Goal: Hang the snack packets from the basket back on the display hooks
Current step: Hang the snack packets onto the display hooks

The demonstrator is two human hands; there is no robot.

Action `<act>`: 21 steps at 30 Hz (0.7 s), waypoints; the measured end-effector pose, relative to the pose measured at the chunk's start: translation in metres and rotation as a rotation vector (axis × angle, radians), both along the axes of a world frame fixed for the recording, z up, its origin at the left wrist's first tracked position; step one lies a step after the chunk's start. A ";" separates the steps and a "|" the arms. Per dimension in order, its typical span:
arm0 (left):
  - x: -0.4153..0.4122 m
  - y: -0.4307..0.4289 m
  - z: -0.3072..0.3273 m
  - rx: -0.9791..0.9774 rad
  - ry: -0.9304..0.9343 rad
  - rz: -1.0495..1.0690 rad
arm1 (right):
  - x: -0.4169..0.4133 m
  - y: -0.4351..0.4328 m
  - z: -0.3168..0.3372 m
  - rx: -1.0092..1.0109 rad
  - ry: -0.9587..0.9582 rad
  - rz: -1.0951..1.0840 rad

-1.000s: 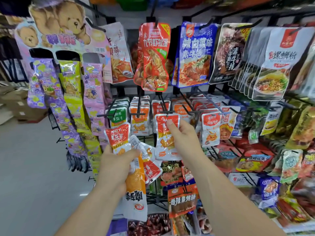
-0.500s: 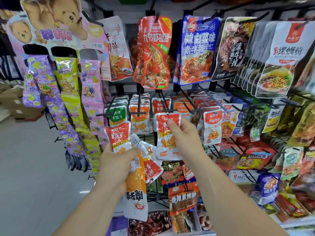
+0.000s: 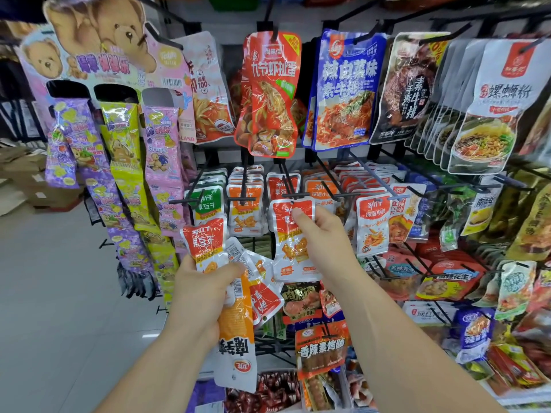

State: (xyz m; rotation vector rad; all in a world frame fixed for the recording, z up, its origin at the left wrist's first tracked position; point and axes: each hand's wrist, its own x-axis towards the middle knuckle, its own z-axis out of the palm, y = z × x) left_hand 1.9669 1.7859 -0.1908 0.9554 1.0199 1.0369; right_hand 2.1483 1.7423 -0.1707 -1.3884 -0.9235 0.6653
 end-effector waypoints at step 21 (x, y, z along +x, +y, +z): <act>-0.005 -0.004 0.000 -0.027 -0.006 0.016 | 0.017 0.059 -0.012 -0.111 -0.099 -0.240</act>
